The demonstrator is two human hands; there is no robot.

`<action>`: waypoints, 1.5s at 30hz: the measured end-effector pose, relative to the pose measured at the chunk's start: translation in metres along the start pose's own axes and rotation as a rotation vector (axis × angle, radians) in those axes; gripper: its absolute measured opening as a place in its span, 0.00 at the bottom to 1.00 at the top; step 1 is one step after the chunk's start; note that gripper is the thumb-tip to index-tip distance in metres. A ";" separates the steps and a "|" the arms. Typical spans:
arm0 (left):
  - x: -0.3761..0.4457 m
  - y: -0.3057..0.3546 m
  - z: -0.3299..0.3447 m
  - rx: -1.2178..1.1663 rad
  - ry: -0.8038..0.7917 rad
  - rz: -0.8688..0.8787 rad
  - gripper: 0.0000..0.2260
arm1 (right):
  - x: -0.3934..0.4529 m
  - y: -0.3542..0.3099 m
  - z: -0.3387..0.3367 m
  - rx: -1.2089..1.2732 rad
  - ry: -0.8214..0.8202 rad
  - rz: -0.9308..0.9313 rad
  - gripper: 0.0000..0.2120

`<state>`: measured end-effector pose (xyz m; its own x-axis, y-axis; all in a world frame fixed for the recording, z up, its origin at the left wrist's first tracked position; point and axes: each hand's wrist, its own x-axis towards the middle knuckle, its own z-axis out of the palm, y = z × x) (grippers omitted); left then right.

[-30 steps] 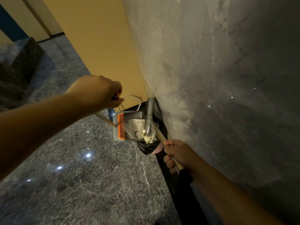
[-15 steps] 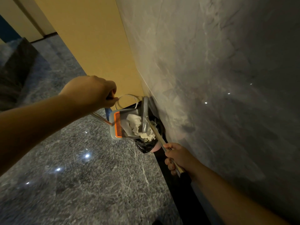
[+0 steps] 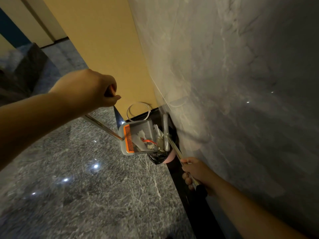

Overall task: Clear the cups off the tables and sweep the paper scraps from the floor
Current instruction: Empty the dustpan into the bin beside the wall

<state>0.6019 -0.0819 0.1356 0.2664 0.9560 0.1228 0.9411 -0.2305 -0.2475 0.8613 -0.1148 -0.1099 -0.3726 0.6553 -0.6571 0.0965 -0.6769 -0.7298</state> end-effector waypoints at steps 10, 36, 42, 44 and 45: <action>-0.001 0.018 0.008 0.037 -0.097 0.031 0.12 | 0.000 -0.011 0.019 0.052 0.045 -0.060 0.15; 0.010 0.038 0.032 0.011 -0.062 0.021 0.13 | -0.007 -0.021 0.016 0.138 -0.023 0.011 0.16; 0.015 0.031 0.032 0.052 -0.051 0.002 0.14 | -0.019 -0.031 0.025 0.208 -0.039 0.008 0.14; 0.017 0.029 0.026 0.061 -0.057 0.029 0.14 | -0.019 -0.032 0.024 0.180 -0.027 0.005 0.16; 0.018 0.028 0.023 0.069 -0.054 0.051 0.13 | -0.018 -0.031 0.023 0.154 -0.017 0.002 0.16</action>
<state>0.6285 -0.0669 0.1089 0.3001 0.9522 0.0572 0.9095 -0.2675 -0.3181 0.8438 -0.1134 -0.0705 -0.3879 0.6494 -0.6541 -0.0454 -0.7223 -0.6901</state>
